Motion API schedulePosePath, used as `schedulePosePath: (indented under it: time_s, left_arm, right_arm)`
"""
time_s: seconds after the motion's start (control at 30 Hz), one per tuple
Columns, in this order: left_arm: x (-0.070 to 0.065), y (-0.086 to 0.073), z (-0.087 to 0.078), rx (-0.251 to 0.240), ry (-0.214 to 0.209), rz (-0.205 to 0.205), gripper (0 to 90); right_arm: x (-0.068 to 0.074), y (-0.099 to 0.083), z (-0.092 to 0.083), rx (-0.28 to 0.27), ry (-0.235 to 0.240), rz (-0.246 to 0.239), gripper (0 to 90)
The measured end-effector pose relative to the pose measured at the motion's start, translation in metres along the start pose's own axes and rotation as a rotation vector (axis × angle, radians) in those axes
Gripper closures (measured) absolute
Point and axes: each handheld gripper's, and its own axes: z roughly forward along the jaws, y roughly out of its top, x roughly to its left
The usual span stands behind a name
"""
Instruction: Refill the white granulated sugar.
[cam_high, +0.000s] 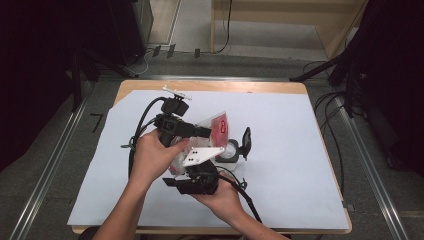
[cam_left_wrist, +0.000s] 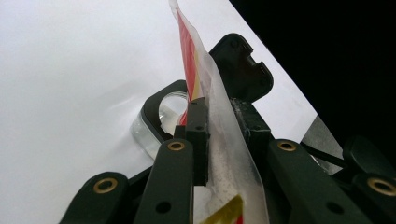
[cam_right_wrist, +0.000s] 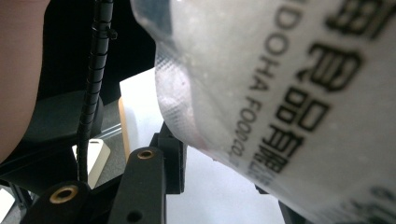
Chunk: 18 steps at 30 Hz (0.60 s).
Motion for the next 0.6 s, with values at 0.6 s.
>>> schedulePosePath:
  time_s: [0.6]
  left_arm:
    - [0.0006,0.0007,0.0002,-0.009,-0.007,-0.006,77.4]
  right_arm:
    - [-0.0013,0.0002,-0.0005,-0.005,0.0,0.005,64.6]
